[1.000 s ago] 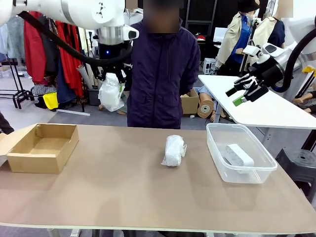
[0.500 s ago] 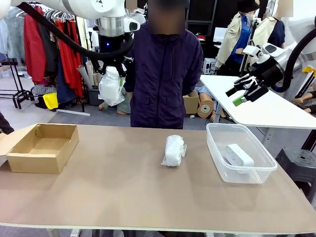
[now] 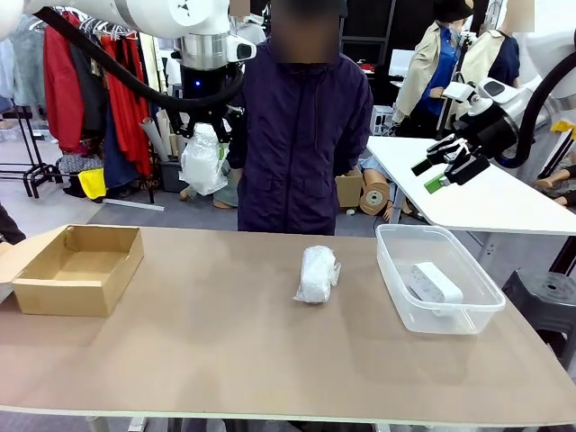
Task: Separate and place wrapped and unwrapped clocks.
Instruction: If the picked Digital clock is wrapped, place it in the Package Box ; if not, place it in the Organizing box.
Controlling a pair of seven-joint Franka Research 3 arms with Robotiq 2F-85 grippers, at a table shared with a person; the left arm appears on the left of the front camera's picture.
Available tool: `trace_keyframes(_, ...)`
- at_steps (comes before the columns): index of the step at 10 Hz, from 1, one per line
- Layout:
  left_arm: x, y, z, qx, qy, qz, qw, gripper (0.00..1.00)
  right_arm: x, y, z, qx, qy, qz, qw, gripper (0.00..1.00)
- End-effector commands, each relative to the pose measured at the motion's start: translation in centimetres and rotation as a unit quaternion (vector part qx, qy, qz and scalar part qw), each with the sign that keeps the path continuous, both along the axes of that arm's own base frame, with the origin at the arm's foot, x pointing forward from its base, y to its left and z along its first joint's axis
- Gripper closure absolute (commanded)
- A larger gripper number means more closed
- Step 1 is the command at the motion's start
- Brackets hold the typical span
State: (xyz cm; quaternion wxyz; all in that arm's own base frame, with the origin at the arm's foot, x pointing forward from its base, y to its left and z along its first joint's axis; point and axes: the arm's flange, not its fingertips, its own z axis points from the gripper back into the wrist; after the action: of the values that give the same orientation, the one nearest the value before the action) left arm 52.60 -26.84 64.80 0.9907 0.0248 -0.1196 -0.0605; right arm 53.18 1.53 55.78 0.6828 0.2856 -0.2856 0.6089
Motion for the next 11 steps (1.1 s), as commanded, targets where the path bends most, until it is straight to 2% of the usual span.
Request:
trace_keyframes(1, -0.4, 0.2, 0.2, -0.001, -0.007, 0.000, 1.000, 1.00, 0.0, 0.0, 0.3, 0.001, -0.001, 0.002, 1.000, 0.00)
trace_keyframes(6, 0.0, 0.0, 0.0, 0.000, 0.000, 0.000, 1.000, 1.00, 0.0, 0.0, 0.3, 0.001, -0.001, 0.002, 1.000, 0.00)
trace_keyframes(7, -0.7, 0.8, 0.4, 0.017, 0.010, 0.049, 0.999, 1.00, 0.0, 0.0, 0.3, 0.001, -0.001, 0.002, 1.000, 0.00)
trace_keyframes(9, -1.6, 3.6, 0.3, 0.029, 0.015, 0.010, 0.999, 1.00, 0.0, 0.0, 0.3, 0.001, -0.001, 0.002, 1.000, 0.00)
trace_keyframes(10, -2.0, 5.2, -0.4, 0.026, 0.031, 0.038, 0.998, 1.00, 0.0, 0.0, 0.3, 0.001, -0.001, 0.002, 1.000, 0.00)
trace_keyframes(11, -2.5, 7.0, -1.1, 0.029, 0.042, 0.035, 0.998, 1.00, 0.0, 0.0, 0.3, 0.001, -0.001, 0.002, 1.000, 0.00)
